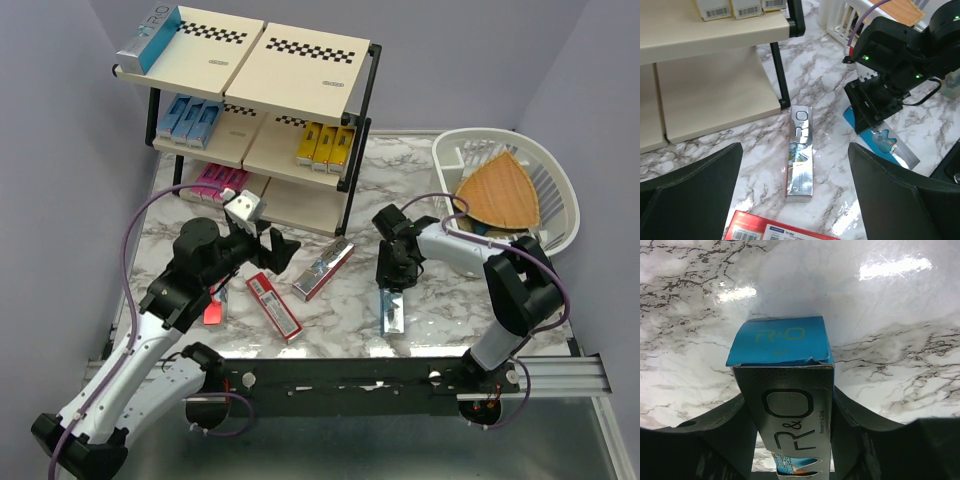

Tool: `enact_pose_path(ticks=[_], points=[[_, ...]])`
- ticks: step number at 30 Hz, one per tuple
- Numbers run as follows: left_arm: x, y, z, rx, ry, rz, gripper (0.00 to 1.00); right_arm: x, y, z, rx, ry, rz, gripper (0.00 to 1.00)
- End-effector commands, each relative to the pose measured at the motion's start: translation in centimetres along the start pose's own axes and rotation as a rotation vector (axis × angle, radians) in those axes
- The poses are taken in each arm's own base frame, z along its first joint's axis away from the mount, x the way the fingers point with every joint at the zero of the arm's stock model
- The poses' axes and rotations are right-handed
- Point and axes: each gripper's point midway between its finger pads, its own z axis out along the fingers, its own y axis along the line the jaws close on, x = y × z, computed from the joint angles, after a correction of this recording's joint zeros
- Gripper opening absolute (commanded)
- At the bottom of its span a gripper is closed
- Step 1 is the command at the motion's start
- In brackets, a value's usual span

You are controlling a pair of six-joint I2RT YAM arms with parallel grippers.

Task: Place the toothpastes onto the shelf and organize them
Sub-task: Pick up the toothpaste from the center of the board.

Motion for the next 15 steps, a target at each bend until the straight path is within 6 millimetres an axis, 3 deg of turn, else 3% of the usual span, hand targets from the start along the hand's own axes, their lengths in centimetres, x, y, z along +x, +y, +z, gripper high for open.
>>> enact_pose_path(ticks=[1,3,5,15], points=[[-0.2,-2.9,1.3,0.097,-0.019,-0.03,0.99,-0.6,0.2,-1.0,0.028,-0.033,0.086,0.46],[0.6,-3.2,2.0,0.092,-0.001,-0.011,0.99,-1.1,0.7,-2.0,0.007,-0.051,0.109,0.4],[1.7,-4.8,2.5,0.129,0.019,0.017,0.99,-1.4,1.1,-2.6,-0.015,-0.06,0.144,0.36],[6.7,-9.6,3.4,0.187,0.04,0.177,0.99,-2.7,4.2,-8.1,-0.214,-0.11,0.256,0.32]])
